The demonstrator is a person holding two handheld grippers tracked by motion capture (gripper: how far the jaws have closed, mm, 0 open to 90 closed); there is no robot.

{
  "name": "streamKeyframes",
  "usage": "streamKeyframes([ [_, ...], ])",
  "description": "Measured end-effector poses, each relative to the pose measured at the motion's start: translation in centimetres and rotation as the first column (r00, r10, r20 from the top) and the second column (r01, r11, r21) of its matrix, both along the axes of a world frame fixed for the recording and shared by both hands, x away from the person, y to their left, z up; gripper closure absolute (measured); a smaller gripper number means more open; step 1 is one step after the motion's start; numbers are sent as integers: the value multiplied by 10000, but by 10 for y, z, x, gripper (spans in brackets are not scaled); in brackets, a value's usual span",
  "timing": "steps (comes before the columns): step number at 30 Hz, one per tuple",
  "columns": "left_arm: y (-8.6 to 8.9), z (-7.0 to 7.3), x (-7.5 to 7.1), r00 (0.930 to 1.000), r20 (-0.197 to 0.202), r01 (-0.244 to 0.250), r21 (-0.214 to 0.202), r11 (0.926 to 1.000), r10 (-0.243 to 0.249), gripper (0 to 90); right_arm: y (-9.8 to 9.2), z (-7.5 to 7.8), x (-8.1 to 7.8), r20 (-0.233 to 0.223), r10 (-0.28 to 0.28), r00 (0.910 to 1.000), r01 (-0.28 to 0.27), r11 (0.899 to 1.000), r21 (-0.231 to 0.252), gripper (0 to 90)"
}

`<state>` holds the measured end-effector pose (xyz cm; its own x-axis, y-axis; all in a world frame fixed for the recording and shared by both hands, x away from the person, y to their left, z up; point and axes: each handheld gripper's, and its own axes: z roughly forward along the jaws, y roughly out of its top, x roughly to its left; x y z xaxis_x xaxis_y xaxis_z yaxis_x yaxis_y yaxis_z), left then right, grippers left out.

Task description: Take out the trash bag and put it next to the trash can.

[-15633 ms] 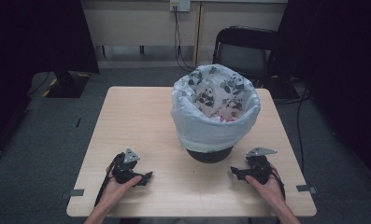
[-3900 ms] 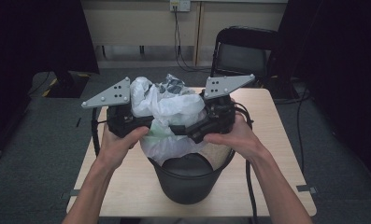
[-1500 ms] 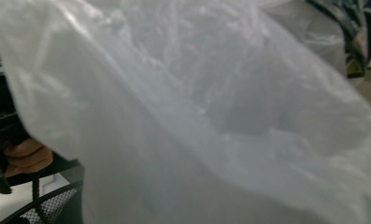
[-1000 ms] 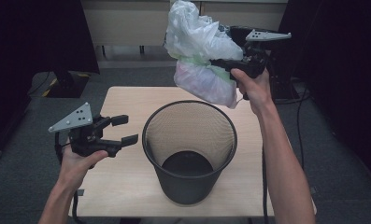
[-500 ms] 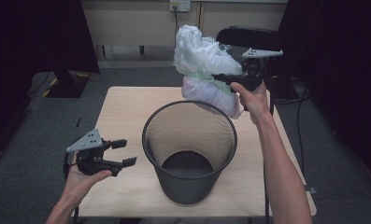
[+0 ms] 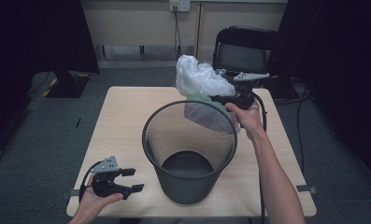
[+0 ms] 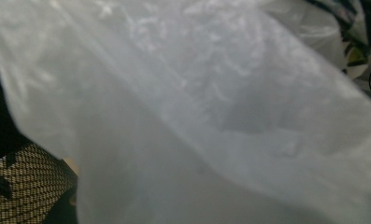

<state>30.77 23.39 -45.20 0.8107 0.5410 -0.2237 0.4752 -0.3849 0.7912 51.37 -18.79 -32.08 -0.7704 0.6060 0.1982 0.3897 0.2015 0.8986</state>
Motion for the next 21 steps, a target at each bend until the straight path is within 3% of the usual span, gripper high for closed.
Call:
streamKeyframes([
  [4,-13,-16,1,9988,-399,314,763,9966,-284,249,7,-14,2,-210,-2,9998,0,10000,-61,744],
  [8,-19,-23,1,9966,-735,461,1111,9927,-380,249,15,-21,5,-319,66,9995,-73,9997,-213,734],
  [9,-20,-24,1,9964,-742,495,1135,9923,-413,250,18,-21,6,-352,31,9994,-38,9998,-217,695],
  [12,-20,-24,2,9956,-855,492,1193,9916,-391,261,25,-22,9,-624,-561,9965,546,9982,-243,415],
  [14,-20,-25,2,9948,-909,572,1230,9908,-462,261,27,-25,12,-821,-636,9946,599,9971,-459,320],
  [21,-22,-28,2,9918,-1094,810,1413,9866,-658,260,20,-29,13,-1210,-769,9897,708,9960,-540,215],
])
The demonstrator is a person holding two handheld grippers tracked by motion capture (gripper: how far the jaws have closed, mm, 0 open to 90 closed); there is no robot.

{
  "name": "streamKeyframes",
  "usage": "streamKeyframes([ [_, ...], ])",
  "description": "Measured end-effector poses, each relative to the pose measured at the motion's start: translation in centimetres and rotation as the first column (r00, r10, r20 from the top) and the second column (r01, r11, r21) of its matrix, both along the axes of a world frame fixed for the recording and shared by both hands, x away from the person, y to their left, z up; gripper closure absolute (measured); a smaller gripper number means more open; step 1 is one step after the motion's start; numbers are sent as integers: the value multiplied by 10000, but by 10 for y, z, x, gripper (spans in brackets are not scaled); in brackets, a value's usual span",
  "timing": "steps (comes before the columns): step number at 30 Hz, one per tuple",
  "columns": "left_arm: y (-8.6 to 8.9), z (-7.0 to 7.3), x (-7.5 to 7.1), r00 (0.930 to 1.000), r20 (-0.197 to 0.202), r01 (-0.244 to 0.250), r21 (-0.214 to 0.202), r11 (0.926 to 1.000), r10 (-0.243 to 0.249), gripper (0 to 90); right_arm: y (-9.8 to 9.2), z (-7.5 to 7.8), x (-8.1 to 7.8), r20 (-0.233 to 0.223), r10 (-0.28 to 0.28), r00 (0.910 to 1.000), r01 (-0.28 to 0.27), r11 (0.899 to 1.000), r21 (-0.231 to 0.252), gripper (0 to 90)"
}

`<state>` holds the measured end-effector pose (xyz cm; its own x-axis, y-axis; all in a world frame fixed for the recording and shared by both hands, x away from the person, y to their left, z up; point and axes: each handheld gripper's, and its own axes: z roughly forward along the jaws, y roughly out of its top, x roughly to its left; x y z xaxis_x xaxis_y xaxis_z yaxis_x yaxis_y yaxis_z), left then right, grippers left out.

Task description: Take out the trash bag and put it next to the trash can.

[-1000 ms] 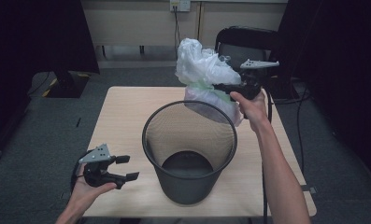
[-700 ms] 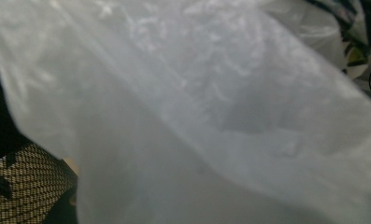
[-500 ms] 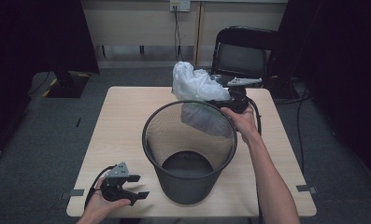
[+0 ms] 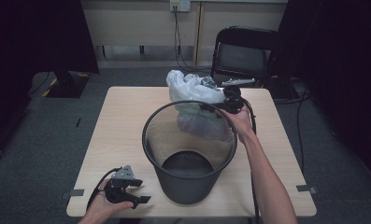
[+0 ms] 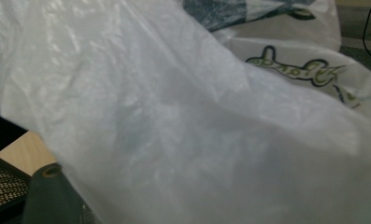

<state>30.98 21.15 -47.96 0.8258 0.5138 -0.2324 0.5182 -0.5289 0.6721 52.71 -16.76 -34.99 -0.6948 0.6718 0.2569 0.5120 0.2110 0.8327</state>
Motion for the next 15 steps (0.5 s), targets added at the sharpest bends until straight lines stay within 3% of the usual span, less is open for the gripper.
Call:
streamKeyframes([
  [4,1,-1,1,10000,-60,-52,121,9999,53,260,-2,3,-1,-73,162,9998,-163,9998,-80,163],
  [8,1,-2,2,9999,-122,-121,117,9999,123,260,-4,6,-3,-100,203,9997,-204,9997,-105,172],
  [15,1,-3,2,9997,-204,-120,167,9998,124,261,0,6,-4,49,661,9978,-657,9961,-594,750],
])
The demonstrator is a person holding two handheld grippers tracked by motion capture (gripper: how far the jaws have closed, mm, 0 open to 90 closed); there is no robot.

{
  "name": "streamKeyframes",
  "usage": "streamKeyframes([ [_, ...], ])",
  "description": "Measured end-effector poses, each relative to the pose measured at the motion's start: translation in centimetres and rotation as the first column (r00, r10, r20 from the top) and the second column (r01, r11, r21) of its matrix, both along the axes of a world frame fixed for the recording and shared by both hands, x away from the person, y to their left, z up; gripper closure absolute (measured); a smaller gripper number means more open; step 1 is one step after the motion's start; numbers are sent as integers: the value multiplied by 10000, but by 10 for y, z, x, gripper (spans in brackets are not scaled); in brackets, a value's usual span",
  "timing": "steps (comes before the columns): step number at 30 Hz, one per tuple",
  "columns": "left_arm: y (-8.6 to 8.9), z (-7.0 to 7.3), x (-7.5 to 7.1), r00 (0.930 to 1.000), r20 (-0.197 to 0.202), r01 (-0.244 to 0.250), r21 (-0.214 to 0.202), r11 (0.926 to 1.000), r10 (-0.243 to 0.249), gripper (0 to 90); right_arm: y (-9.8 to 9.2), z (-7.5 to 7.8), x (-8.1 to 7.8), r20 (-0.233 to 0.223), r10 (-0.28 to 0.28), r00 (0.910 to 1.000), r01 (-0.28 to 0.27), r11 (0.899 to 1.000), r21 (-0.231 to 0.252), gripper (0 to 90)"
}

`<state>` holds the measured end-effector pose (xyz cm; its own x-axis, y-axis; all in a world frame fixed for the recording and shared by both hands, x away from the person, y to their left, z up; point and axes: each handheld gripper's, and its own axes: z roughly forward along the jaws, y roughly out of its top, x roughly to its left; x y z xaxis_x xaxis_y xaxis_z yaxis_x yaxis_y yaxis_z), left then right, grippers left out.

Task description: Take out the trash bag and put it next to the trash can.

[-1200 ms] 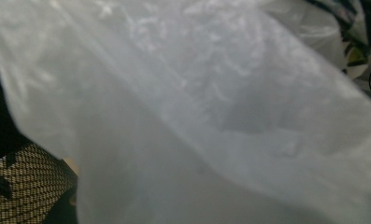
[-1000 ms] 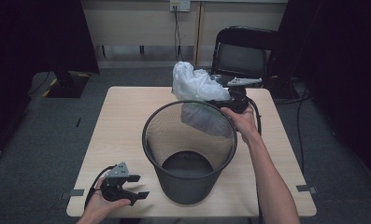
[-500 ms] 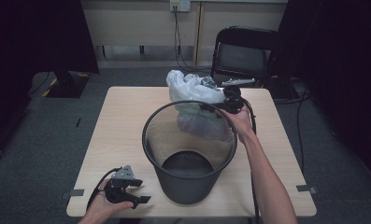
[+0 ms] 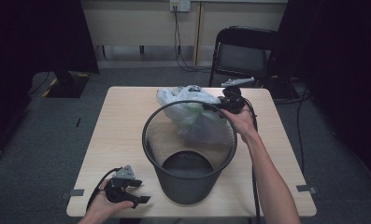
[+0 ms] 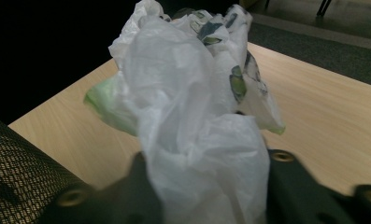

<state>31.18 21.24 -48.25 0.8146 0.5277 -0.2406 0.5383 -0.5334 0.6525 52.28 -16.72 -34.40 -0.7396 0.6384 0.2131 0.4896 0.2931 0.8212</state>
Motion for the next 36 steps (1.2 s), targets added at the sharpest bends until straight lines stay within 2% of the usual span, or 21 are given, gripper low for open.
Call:
streamKeyframes([
  [1,0,0,0,10000,-8,-28,3,10000,28,260,1,1,0,47,84,10000,-85,9999,72,809],
  [3,1,0,0,10000,0,-50,68,10000,50,260,4,4,1,233,140,9996,-145,9997,204,870],
  [8,3,-1,1,9998,-48,-181,-26,9998,181,261,14,20,0,716,426,9965,-478,9962,734,891],
  [11,2,-1,1,9998,-23,-185,-81,9998,185,261,18,25,0,889,398,9952,-471,9955,820,886],
  [12,2,-1,1,9999,-38,-163,-62,9998,163,261,20,24,1,849,436,9954,-506,9953,820,869],
  [13,2,-1,1,9999,-45,-159,-57,9999,159,261,22,22,1,777,506,9957,-565,9955,765,798],
  [15,2,-1,1,9998,-55,-199,-57,9998,198,261,26,15,2,481,364,9982,-385,9983,434,594],
  [16,2,-1,1,9998,-55,-193,-66,9998,193,261,27,12,2,405,343,9986,-356,9989,298,565],
  [19,3,-1,1,9997,-31,-227,-9,9997,227,261,26,6,1,233,107,9997,-116,9992,382,402],
  [23,2,-1,4,9993,-14,-380,5,9993,380,261,21,9,-2,192,-57,9998,44,9977,678,270],
  [25,1,-2,6,9990,-24,-442,114,9990,442,261,16,13,-4,179,-81,9998,61,9942,1077,247],
  [27,1,-3,7,9989,-7,-477,47,9989,477,261,13,17,-7,308,-241,9992,208,9944,1033,209],
  [30,2,-3,7,9982,60,-590,109,9982,589,262,8,20,-12,398,-306,9987,266,9949,977,239],
  [33,2,-3,8,9976,131,-684,133,9976,682,262,1,21,-13,490,-654,9967,589,9904,1249,227],
  [36,1,-3,8,9975,206,-684,167,9975,681,261,-5,21,-11,372,-966,9946,904,9856,1432,222],
])
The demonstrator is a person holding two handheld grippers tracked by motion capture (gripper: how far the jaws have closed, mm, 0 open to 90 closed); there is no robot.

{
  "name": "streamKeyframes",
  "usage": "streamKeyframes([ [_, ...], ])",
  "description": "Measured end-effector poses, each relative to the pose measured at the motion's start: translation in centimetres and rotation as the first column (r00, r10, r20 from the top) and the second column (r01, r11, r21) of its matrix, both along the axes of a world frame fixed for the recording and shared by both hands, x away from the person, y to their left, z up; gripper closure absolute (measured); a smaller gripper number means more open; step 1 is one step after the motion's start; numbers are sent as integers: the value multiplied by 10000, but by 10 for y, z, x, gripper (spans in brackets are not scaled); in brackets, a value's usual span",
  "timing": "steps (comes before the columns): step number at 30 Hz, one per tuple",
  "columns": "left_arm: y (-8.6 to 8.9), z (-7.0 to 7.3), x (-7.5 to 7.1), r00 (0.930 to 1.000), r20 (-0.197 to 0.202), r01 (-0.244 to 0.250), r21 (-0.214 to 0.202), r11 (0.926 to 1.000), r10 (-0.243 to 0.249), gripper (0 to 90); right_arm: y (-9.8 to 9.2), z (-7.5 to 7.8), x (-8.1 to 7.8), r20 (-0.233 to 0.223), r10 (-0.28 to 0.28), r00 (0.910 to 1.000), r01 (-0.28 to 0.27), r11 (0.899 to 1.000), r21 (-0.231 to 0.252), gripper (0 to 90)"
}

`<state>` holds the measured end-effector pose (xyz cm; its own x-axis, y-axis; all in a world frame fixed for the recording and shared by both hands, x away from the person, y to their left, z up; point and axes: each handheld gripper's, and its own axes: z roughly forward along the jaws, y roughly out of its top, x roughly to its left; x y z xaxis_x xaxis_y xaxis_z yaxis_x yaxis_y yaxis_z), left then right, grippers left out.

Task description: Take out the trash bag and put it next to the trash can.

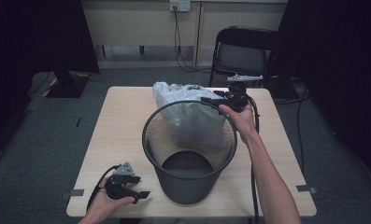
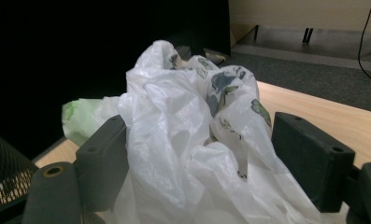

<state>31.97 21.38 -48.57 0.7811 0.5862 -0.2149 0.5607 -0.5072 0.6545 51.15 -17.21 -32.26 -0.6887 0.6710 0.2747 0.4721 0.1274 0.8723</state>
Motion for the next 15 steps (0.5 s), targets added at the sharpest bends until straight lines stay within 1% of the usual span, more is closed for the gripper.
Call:
streamKeyframes([
  [2,0,0,0,10000,38,10,-2,10000,-10,261,-3,2,2,-42,-37,10000,38,9995,306,223],
  [4,-1,0,0,10000,42,-20,11,10000,20,260,-4,5,5,-67,-208,9998,211,9989,409,222],
  [6,-1,0,0,10000,94,29,62,10000,-30,260,-3,7,8,-61,-229,9997,232,9986,465,214],
  [7,-1,0,0,9999,100,39,49,10000,-39,259,-2,8,9,-123,-160,9998,167,9980,603,200],
  [8,-1,0,0,10000,87,31,55,10000,-32,258,-2,8,11,-178,-51,9998,66,9962,872,203],
  [9,-1,0,0,10000,87,40,53,10000,-40,258,-2,9,13,-144,-159,9998,171,9958,896,204],
  [11,-1,0,0,9999,115,55,67,10000,-56,258,0,10,15,-114,-332,9994,338,9975,618,209],
  [12,-1,0,0,9999,138,54,76,10000,-55,259,0,9,16,-139,-337,9993,344,9977,581,209],
  [15,0,-1,0,9998,211,4,105,9999,-6,258,0,7,14,-147,-339,9993,342,9992,229,216],
])
